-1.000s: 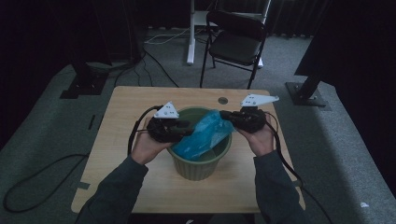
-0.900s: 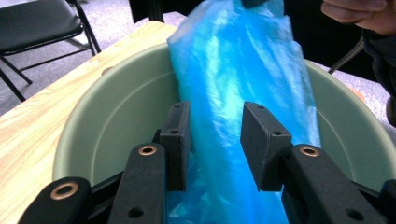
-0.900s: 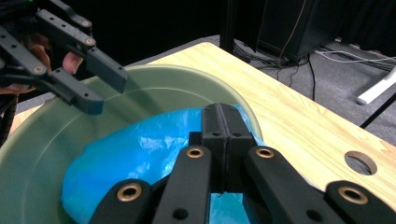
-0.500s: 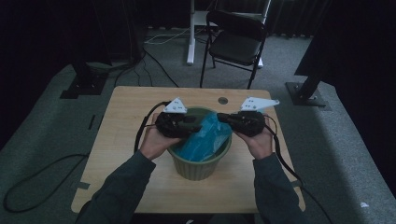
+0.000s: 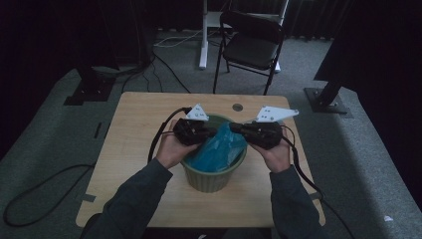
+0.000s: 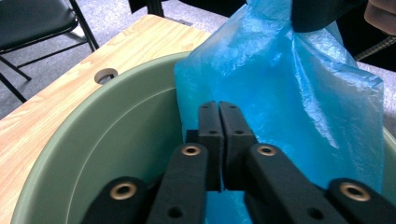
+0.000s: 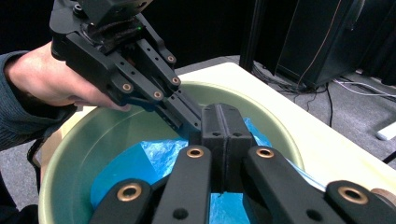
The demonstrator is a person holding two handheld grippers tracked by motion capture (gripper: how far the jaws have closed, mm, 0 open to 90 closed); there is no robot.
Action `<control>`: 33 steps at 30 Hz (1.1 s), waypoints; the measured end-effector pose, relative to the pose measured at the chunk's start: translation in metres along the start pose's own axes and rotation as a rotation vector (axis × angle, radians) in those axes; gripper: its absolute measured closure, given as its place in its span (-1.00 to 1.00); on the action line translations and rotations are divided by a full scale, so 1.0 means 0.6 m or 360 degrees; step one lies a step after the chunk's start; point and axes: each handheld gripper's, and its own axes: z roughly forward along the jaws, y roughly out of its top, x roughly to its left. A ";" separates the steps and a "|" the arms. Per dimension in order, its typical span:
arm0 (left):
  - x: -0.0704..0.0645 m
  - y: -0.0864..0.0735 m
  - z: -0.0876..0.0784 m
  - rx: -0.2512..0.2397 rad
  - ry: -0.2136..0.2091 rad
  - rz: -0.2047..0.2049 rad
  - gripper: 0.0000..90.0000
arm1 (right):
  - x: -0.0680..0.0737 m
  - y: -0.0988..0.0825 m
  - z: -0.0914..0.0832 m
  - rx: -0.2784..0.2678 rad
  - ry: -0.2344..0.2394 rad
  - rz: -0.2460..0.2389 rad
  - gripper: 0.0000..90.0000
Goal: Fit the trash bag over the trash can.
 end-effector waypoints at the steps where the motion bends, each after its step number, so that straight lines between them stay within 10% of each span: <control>1: 0.000 0.000 0.000 0.0005 0.0002 0.0008 0.99 | 0.000 -0.001 0.000 0.0003 0.0004 0.0002 1.00; 17: -0.007 -0.001 -0.014 -0.0049 0.0046 0.0035 0.99 | 0.001 -0.016 -0.002 0.0043 0.0033 0.0010 0.97; 23: -0.018 -0.012 -0.025 -0.0067 0.0049 0.0064 0.99 | -0.001 -0.022 -0.005 0.0086 0.0139 0.0014 0.53; 33: -0.041 -0.026 -0.032 -0.0081 0.0031 0.0107 0.99 | -0.015 0.005 -0.027 -0.0020 0.0014 0.0078 0.73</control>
